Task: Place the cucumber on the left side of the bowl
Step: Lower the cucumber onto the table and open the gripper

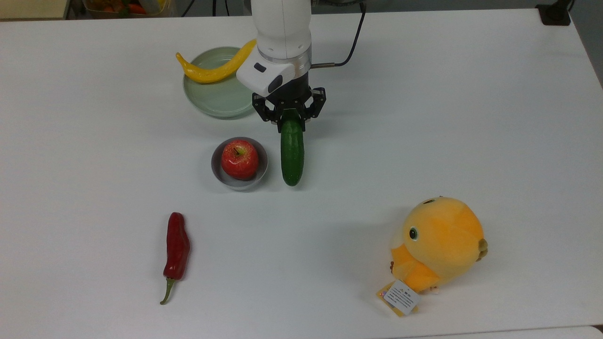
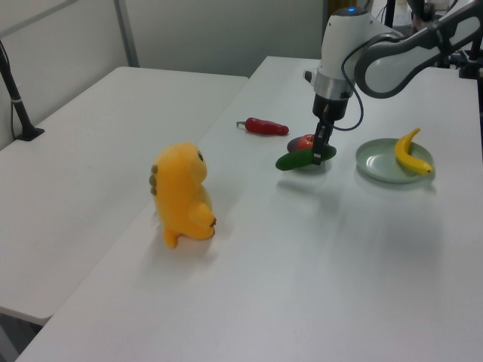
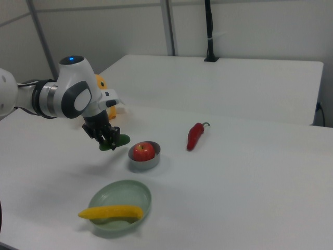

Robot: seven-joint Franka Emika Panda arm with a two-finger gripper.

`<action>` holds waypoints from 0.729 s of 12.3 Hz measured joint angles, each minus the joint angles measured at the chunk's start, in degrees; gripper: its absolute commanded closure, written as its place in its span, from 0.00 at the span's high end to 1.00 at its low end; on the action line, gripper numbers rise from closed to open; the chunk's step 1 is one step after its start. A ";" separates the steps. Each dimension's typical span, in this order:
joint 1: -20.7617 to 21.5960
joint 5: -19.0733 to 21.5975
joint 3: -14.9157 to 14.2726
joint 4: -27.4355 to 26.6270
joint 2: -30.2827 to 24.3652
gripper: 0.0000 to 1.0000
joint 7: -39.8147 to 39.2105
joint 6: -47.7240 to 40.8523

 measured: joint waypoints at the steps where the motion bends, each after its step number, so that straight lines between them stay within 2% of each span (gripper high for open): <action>1: 0.00 -0.50 0.02 -0.50 0.09 0.10 0.16 0.66; 5: 0.41 -1.56 0.25 -2.22 1.00 0.10 0.76 4.00; 9: 0.88 -10.32 0.33 -3.22 2.91 0.12 9.51 8.09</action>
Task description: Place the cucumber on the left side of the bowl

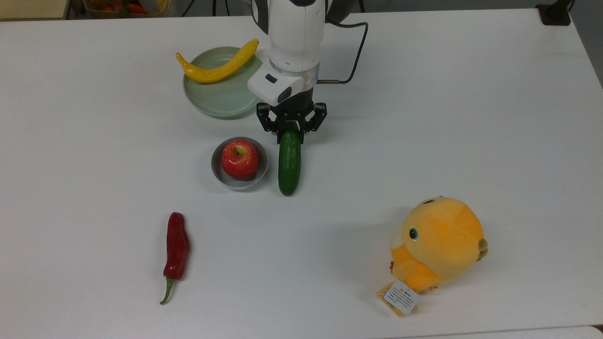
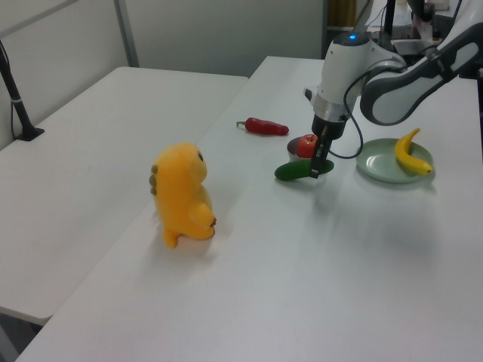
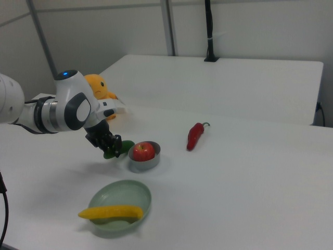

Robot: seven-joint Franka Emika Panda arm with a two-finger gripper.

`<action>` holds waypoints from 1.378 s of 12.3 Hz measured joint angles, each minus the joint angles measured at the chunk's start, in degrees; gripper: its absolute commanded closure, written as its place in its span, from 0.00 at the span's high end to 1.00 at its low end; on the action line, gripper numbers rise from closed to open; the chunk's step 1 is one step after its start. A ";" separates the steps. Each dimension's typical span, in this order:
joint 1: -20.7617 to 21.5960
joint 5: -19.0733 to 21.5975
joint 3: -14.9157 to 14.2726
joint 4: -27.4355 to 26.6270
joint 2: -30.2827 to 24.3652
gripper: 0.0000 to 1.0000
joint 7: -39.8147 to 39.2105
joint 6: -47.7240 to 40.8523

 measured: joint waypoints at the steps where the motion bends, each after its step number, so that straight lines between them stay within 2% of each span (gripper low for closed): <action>1: 0.00 -0.47 0.00 0.00 0.22 0.16 0.48 0.31; 2: 0.00 -0.72 0.00 0.00 0.33 0.35 0.72 0.43; 3: 0.00 -0.80 0.00 0.00 0.35 0.60 0.76 0.46; 6: -0.15 -0.80 0.00 0.01 0.37 0.84 0.84 0.46; 7: -0.22 -0.80 0.00 0.02 0.36 0.88 0.84 0.46; 8: -0.23 -0.81 0.00 0.11 0.30 0.98 0.87 0.46; 12: -0.29 -0.81 0.00 2.11 -1.11 1.00 1.35 -2.71; 14: -0.51 -0.41 0.00 4.29 -3.68 1.00 1.78 -6.36; 17: -1.17 4.04 -0.01 7.37 -10.90 1.00 1.86 -14.57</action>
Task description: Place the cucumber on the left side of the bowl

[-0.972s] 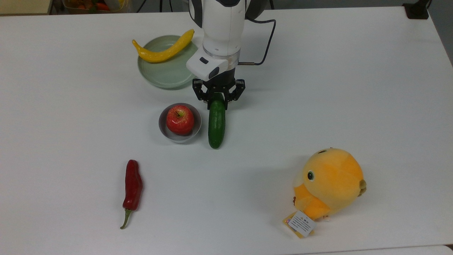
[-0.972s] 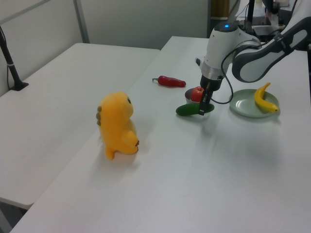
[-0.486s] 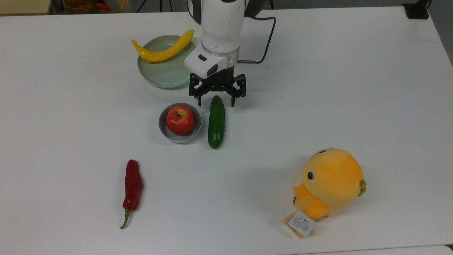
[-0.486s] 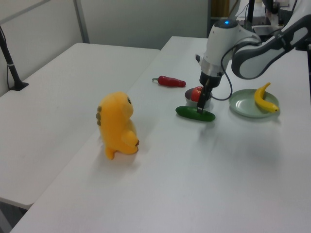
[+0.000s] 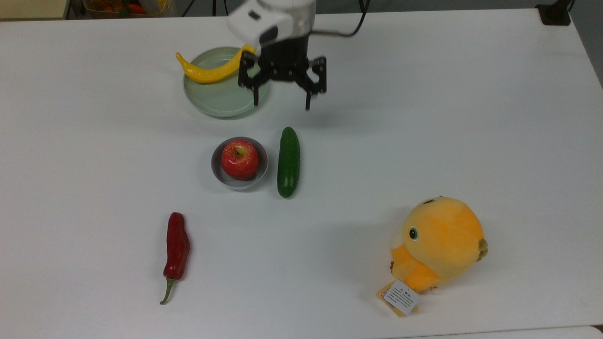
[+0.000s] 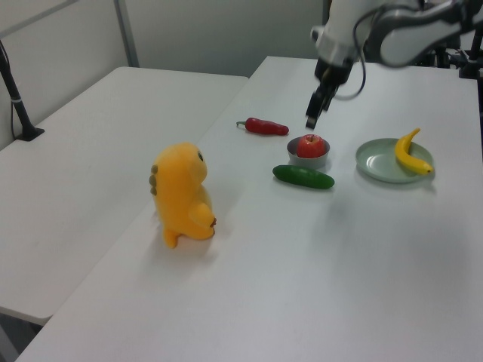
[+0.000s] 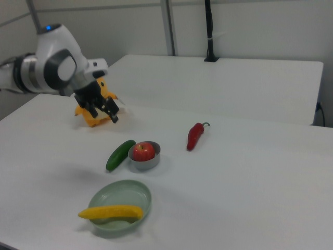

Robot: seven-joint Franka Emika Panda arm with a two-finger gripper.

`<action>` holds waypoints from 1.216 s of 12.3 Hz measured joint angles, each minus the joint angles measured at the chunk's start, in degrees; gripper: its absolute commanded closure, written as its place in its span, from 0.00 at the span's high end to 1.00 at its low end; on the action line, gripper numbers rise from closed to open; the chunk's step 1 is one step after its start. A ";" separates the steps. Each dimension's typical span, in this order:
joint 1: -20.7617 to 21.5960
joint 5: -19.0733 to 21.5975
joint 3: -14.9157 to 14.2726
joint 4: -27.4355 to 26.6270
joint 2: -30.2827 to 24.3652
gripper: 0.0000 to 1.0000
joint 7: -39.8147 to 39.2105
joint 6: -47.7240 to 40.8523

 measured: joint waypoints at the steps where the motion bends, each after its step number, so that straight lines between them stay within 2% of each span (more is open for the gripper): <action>1: -0.40 1.35 0.01 1.11 -1.72 1.00 0.12 -3.23; 3: -2.22 6.90 -0.03 5.20 -5.50 1.00 0.46 -12.88; 5: -4.16 10.51 -0.32 9.61 -7.59 1.00 1.38 -22.59; 7: -5.05 11.07 -1.40 14.35 -7.89 1.00 3.33 -33.60; 9: -5.01 11.08 -2.92 17.03 -7.87 1.00 4.00 -39.98; 12: -4.55 11.15 -4.52 19.68 -7.82 1.00 4.02 -43.27; 15: -1.07 11.14 -6.45 19.68 -7.05 1.00 3.09 -41.79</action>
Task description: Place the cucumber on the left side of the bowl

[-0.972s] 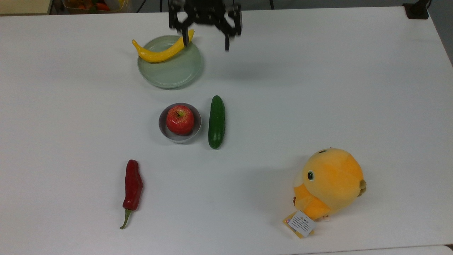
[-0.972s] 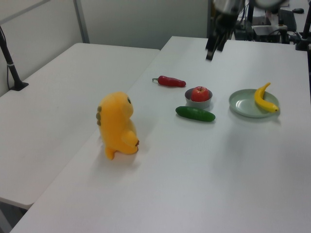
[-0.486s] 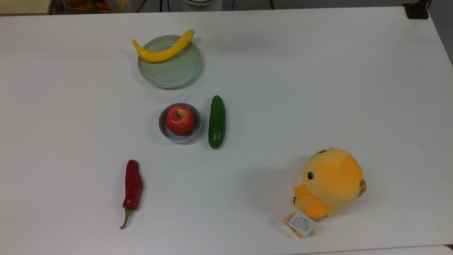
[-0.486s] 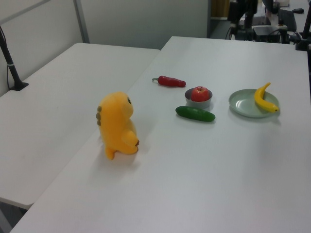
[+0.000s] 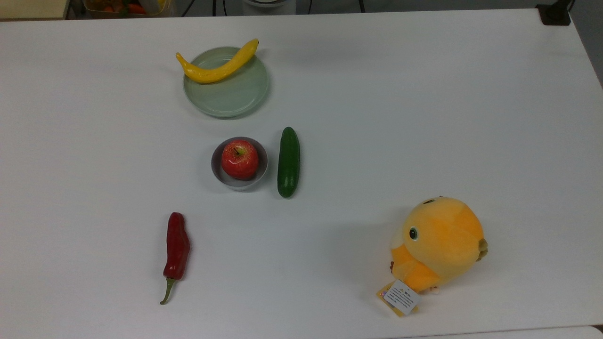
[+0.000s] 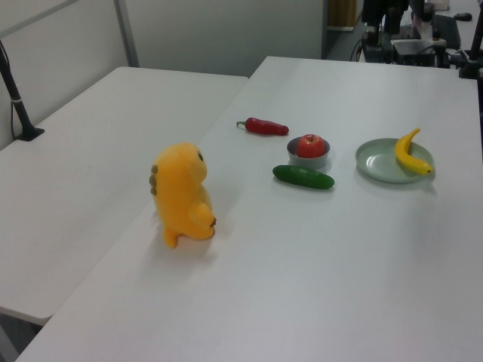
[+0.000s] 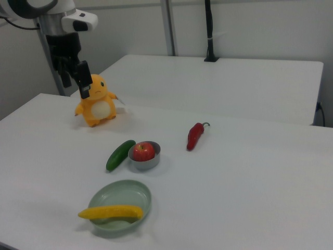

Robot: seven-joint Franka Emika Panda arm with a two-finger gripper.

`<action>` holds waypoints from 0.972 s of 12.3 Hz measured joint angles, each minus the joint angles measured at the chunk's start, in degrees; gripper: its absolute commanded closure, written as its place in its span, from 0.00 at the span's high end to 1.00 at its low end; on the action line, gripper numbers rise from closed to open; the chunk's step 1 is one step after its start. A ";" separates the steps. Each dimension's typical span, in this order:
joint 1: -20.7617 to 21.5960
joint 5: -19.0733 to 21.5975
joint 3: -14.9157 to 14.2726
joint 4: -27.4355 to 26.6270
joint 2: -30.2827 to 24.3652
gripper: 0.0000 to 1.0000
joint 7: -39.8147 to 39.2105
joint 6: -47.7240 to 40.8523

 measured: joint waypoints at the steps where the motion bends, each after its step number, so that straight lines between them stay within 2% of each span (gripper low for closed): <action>1: 1.27 0.00 -1.25 0.00 0.56 1.00 -1.59 2.71; 3: 2.75 0.00 -2.70 0.00 1.63 1.00 -4.83 7.21; 6: 3.87 -0.02 -2.88 0.00 2.66 1.00 -10.40 11.13; 9: 3.76 -0.02 -3.24 0.00 2.87 1.00 -16.16 11.38; 12: 3.59 -0.02 -3.90 -0.09 3.09 1.00 -17.50 11.38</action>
